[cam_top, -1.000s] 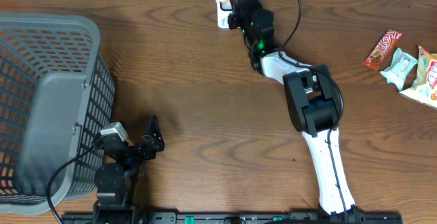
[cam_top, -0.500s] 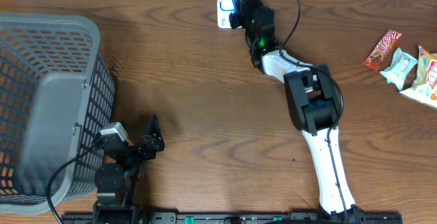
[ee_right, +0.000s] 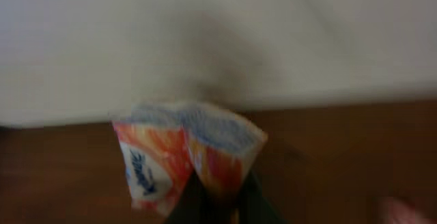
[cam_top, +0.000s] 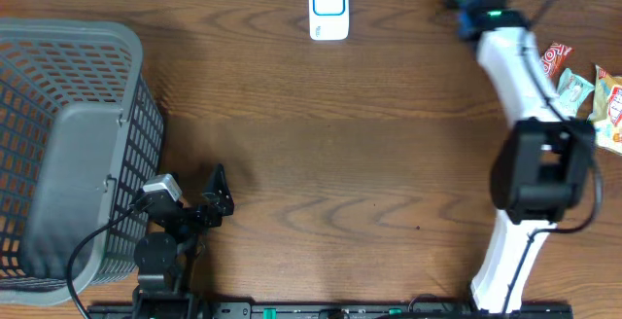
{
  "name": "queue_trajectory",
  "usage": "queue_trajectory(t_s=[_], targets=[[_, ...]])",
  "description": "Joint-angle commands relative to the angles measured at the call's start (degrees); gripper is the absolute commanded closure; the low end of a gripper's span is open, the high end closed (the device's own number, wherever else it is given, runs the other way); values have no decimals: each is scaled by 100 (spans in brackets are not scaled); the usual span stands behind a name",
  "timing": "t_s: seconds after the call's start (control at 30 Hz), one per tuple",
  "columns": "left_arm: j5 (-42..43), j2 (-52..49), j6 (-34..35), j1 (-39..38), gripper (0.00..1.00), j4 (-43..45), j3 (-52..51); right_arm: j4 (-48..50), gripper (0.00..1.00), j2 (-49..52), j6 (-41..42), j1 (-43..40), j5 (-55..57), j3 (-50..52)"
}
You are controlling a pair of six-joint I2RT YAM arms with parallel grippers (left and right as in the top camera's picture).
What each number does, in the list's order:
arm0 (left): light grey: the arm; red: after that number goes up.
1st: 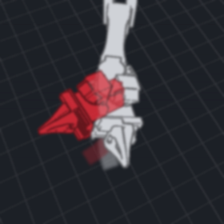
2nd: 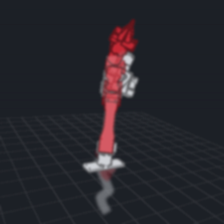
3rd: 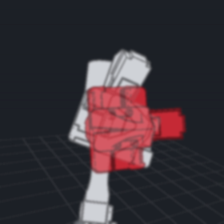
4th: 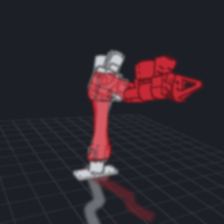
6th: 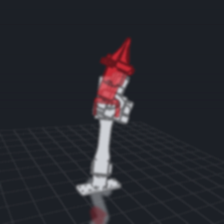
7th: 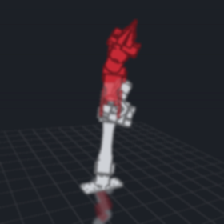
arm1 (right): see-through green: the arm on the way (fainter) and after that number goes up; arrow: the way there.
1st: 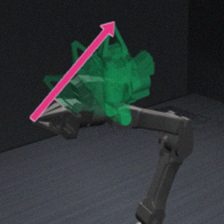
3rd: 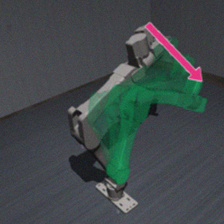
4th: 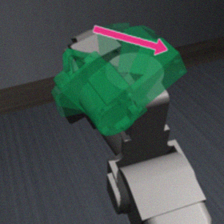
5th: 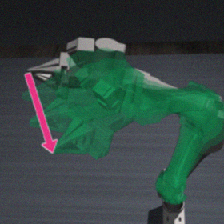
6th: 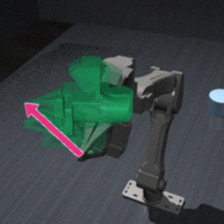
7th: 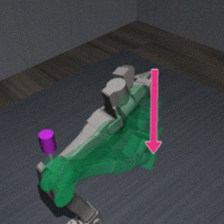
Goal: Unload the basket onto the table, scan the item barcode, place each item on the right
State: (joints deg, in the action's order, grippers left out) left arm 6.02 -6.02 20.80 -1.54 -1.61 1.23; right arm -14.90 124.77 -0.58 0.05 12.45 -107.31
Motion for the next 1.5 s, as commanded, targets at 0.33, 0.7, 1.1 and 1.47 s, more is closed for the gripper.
queue_trajectory(t_s=[0.33, 0.7, 1.1, 1.47], targets=[[55, 0, 50, 24, 2, -179, -101, -1434, 85, 876, -33, -1556, 844, 168], [55, 0, 52, 24, 2, -179, -101, -2415, 1, -1047, -37, -1650, 382, 164], [55, 0, 52, 24, 2, -179, -101, -4041, 1, -4347, -33, -1652, -1152, 164], [55, 0, 52, 24, 2, -179, -101, -4050, 1, -6074, -33, -1652, -1152, 164]])
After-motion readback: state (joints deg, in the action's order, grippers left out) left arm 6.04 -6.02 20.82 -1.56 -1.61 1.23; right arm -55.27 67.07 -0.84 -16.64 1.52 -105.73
